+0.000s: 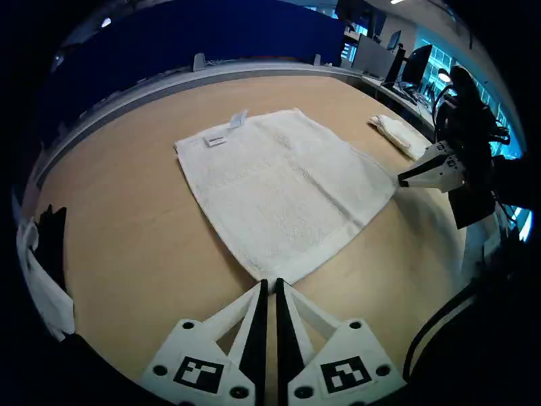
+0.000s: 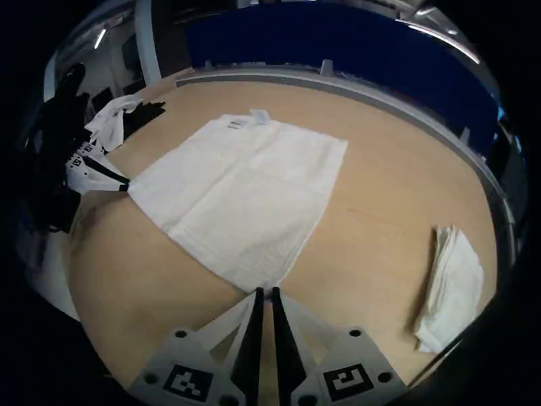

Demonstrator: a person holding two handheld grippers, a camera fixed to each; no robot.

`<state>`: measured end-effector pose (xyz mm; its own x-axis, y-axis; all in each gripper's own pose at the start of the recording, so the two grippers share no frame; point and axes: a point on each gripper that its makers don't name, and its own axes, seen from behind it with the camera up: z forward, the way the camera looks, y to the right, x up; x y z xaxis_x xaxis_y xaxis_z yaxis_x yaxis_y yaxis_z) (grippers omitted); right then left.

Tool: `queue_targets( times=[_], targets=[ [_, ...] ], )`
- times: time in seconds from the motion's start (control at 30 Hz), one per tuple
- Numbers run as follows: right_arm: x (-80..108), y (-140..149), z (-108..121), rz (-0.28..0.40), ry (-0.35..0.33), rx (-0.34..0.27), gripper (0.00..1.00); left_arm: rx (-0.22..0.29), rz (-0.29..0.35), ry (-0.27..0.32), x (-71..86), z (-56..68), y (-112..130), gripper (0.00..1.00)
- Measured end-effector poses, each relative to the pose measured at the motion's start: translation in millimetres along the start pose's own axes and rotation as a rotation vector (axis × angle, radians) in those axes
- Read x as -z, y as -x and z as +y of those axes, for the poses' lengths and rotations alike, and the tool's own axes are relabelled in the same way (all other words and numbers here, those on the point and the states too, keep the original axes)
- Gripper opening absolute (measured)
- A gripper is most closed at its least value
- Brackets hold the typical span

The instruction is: Fold towel

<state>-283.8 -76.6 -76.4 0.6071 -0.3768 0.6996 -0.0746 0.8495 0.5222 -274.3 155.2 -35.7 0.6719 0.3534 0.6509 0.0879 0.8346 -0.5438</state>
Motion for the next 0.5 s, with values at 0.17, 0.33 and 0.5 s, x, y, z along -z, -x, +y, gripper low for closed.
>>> queue_targets(
  times=[0.17,0.33,0.5],
  targets=[
    [0.6,0.5,3.0,0.000,0.007,0.000,0.09,0.000,0.003,0.001,-0.9,-0.1,-1.8,0.08],
    [-1.9,1.5,5.6,-0.002,0.029,0.011,0.13,-0.007,-0.004,0.000,-4.4,-0.2,1.5,0.08],
    [-5.7,5.5,4.3,-0.011,0.028,0.026,0.47,-0.003,-0.003,0.003,-5.0,0.4,1.9,0.08]
  ],
)
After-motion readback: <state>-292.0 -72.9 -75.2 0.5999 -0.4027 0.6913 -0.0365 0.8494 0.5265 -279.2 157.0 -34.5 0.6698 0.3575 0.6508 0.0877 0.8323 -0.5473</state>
